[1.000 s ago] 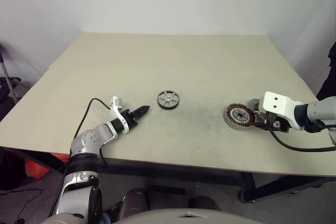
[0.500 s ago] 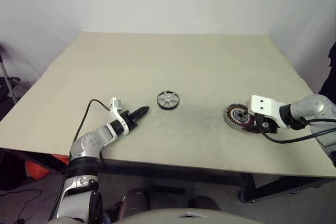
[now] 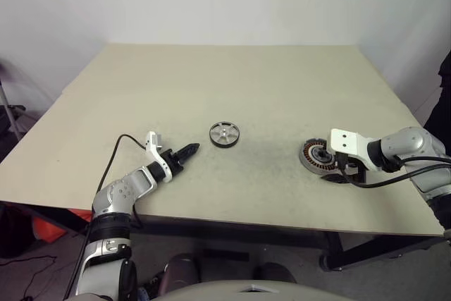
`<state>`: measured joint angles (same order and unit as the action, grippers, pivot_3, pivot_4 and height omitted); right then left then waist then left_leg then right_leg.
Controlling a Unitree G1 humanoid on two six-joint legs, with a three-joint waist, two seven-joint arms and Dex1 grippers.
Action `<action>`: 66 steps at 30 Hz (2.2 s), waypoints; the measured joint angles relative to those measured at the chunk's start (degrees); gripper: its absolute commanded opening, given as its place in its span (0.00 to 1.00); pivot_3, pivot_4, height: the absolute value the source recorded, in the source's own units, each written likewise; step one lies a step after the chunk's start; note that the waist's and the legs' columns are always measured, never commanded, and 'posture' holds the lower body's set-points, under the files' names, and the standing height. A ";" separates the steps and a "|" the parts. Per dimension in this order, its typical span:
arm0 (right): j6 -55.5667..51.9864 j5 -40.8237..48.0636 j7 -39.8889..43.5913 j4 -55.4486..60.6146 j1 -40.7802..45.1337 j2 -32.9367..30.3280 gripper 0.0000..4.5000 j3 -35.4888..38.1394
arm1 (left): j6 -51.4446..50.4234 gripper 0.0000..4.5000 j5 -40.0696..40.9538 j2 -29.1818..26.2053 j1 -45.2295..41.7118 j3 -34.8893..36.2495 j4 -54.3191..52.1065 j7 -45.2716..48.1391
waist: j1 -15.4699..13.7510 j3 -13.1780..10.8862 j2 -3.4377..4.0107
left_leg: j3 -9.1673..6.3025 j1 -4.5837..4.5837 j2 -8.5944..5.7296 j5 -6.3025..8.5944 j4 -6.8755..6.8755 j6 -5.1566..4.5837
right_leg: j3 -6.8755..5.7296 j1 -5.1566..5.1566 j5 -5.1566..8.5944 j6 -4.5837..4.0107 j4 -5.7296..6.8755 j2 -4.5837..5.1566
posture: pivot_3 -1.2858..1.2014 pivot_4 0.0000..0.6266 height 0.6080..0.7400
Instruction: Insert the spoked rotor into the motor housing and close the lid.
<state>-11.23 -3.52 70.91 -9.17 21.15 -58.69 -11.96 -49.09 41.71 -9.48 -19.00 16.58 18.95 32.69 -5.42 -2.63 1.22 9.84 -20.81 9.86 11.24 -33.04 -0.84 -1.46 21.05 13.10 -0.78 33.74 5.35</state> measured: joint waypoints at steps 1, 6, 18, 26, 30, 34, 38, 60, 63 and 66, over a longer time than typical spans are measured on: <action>0.01 0.00 0.23 0.53 -0.41 -0.33 1.00 0.01 | 0.00 0.45 0.00 0.00 -0.23 -0.02 0.39 0.06 | -0.01 0.00 0.00 | 0.00 0.03 0.00 0.00 0.00 0.00 | 0.00 -0.03 0.00 0.00 0.00 0.00 | 0.52 0.00 1.00; -0.01 0.19 0.85 1.80 -1.98 -0.59 1.00 0.02 | 0.10 0.45 -0.03 -0.18 -0.60 -0.02 1.37 0.40 | -0.01 0.01 0.02 | 0.01 0.16 -0.01 0.00 0.00 0.01 | 0.03 -0.12 0.01 0.01 0.00 0.00 | 0.52 0.00 1.00; 2.43 -0.13 3.37 -3.19 1.56 0.55 1.00 -1.29 | 0.47 0.45 -0.04 -0.21 1.00 -0.07 -0.22 0.39 | 0.24 0.04 -0.01 | 0.03 0.17 0.00 0.01 0.00 0.00 | 0.03 -0.12 0.00 0.01 -0.01 0.00 | 0.52 0.00 1.00; 5.77 -2.61 6.23 -11.22 8.15 2.92 0.49 -4.68 | 0.38 0.45 0.06 0.01 1.91 -0.09 -1.98 -0.60 | 0.26 0.26 -0.38 | 0.05 0.18 0.01 0.02 -0.01 -0.01 | 0.03 -0.14 0.00 0.00 -0.01 0.00 | 0.52 0.00 1.00; 5.87 -3.28 6.55 -11.92 8.62 3.65 0.45 -4.81 | 0.35 0.45 0.16 0.00 2.19 0.27 -2.08 -1.13 | 0.69 0.36 -0.73 | 0.05 0.48 0.02 0.03 -0.01 0.01 | 0.03 -0.43 0.00 0.00 -0.03 0.00 | 0.52 0.00 1.00; 5.94 -3.56 6.31 -12.10 8.64 4.13 0.45 -4.80 | 0.32 0.45 0.28 -0.03 2.19 0.59 -1.88 -1.48 | 1.12 0.33 -0.77 | 0.05 0.78 0.03 0.04 0.03 0.01 | 0.04 -0.67 0.03 0.05 -0.04 -0.01 | 0.52 0.00 1.00; 5.36 -3.71 6.08 -11.88 8.59 4.30 0.45 -4.63 | 0.19 0.45 0.47 -0.11 1.74 0.75 -1.44 -1.51 | 1.34 0.33 -0.78 | 0.05 0.81 0.02 0.04 0.05 0.02 | 0.04 -0.70 0.21 0.34 -0.04 -0.01 | 0.52 0.00 1.00; -12.30 4.53 5.98 15.30 10.67 10.45 0.45 -5.42 | 0.07 0.45 0.60 -0.36 1.65 0.24 -1.46 -0.55 | 0.78 0.10 -0.11 | 0.09 0.55 -0.01 -0.08 0.42 0.19 | 0.14 -0.23 0.07 0.08 -0.04 -0.02 | 0.52 0.00 1.00; -12.22 2.96 4.28 14.05 10.62 12.77 0.45 -8.72 | 0.07 0.45 0.66 -0.38 1.65 0.26 -1.55 -0.55 | 0.78 0.07 -0.14 | 0.10 0.50 -0.03 -0.08 0.41 0.20 | 0.14 -0.19 0.10 0.13 -0.04 -0.01 | 0.52 0.00 1.00; -12.31 1.77 3.06 13.51 10.21 13.93 0.45 -10.78 | 0.04 0.45 0.88 -0.43 1.84 0.32 -1.78 -0.55 | 0.78 0.07 -0.14 | 0.10 0.36 -0.03 -0.09 0.41 0.22 | 0.15 -0.05 0.10 0.13 -0.04 -0.01 | 0.52 0.00 1.00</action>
<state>-23.54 -1.75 73.97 4.33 31.36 -44.76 -22.74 -49.04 42.58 -9.91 -17.16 16.90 17.17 32.13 -4.65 -2.56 1.08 9.94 -20.44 9.83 11.15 -32.62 -0.61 -1.32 21.00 13.20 -0.65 33.71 5.34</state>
